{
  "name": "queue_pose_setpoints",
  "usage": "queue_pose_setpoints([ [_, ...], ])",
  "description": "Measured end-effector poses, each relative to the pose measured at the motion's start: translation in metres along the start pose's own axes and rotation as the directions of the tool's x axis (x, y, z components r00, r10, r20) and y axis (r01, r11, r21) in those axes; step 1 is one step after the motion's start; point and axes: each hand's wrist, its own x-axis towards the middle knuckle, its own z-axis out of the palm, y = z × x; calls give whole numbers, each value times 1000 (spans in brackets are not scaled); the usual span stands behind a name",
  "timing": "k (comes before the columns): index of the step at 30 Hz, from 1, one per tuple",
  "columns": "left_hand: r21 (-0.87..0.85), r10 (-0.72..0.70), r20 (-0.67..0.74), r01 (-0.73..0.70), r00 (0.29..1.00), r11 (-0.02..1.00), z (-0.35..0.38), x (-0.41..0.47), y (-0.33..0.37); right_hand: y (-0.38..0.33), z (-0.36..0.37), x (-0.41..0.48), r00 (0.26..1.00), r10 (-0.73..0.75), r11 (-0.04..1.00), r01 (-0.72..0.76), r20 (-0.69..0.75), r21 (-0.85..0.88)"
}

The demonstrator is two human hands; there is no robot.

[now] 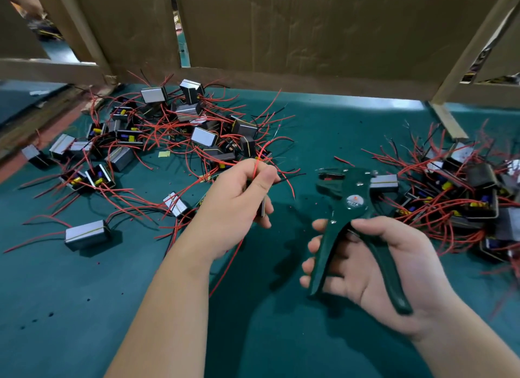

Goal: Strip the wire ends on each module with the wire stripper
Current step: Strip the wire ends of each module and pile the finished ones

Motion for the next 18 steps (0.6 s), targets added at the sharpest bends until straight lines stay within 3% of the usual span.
queue_pose_setpoints([
  [4, -65, 27, -10, -28, 1000, 997, 1, -1, 3, 5, 4, -2, 990, 52, 998, -47, 128, -43],
  [9, 24, 88, -26, -87, 996, 996, -2, -2, 6, 5, 5, -5, 957, 39, 998, -22, 286, -62],
  [12, 12, 81, 13, -81, 997, 997, -2, -4, 8, 5, 4, -5, 949, 35, 998, -14, 313, -69],
  [18, 23, 127, -40, -126, 991, 992, 0, -4, 11, 5, 2, -6, 938, 38, 997, -12, 345, -77],
])
